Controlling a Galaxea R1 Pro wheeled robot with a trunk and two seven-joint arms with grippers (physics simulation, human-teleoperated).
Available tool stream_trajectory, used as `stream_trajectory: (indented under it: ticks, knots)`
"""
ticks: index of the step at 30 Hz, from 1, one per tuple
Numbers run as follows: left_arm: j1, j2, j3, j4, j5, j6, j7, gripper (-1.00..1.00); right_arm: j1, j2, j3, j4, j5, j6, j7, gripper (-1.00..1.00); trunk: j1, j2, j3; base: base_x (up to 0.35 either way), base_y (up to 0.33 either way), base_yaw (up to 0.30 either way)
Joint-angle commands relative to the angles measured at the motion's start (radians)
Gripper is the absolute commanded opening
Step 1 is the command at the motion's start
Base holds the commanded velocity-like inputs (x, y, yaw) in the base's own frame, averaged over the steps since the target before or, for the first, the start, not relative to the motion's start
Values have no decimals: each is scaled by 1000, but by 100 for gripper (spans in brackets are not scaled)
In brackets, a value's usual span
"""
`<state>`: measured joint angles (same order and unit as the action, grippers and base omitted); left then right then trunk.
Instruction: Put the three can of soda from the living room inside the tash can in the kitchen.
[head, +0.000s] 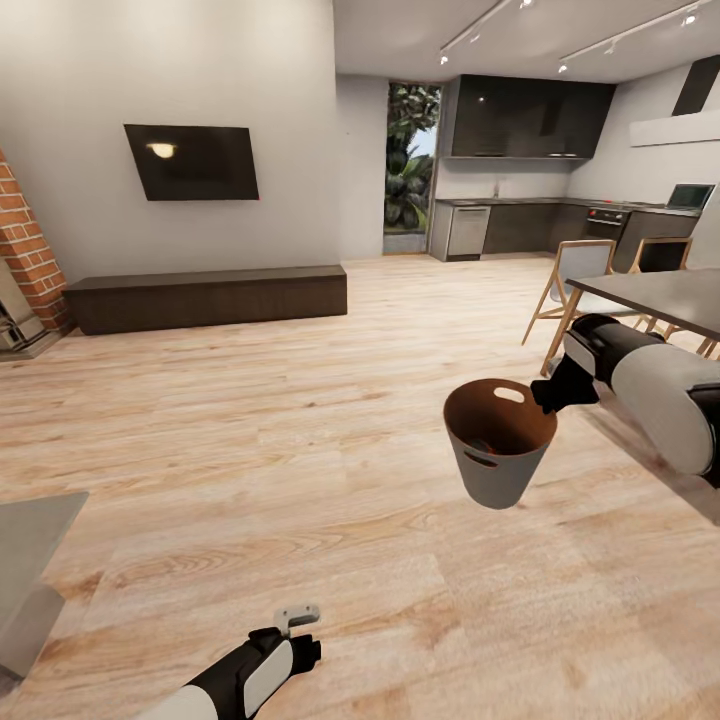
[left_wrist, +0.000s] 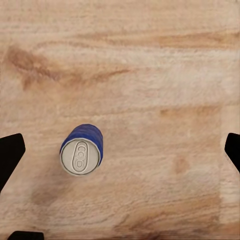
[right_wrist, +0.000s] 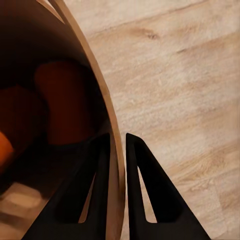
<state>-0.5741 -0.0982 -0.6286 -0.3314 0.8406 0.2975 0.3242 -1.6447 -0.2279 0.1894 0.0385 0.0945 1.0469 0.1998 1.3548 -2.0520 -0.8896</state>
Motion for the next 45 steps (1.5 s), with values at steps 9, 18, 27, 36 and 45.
stream_trajectory:
  ticks: [9, 18, 27, 36, 45]
  knots:
    - [0, 0, 1, 0, 6, -1, -2, 100, -4, 0, 9, 3, -4, 0, 3, -100, 34, -63, -28, 0, 0, 0]
    - [0, 3, 2, 11, 9, 11, -125, 100, -4, -3, 11, 3, -4, 0, 3, -100, 69, -126, -56, 0, 0, 0]
    - [-1, 43, 3, 79, 12, 10, -192, 100, -4, -2, 12, 3, -5, 0, 3, -100, 100, -182, -81, 0, 0, 0]
    - [0, 70, 4, 84, 12, 3, -235, 100, -3, -6, 13, 3, -4, 0, 3, -100, 100, -182, -81, 0, 0, 0]
    - [0, 93, 5, 85, 14, 2, -281, 100, -3, -9, 12, 3, -4, 0, 3, -100, 119, -217, -97, 0, 0, 0]
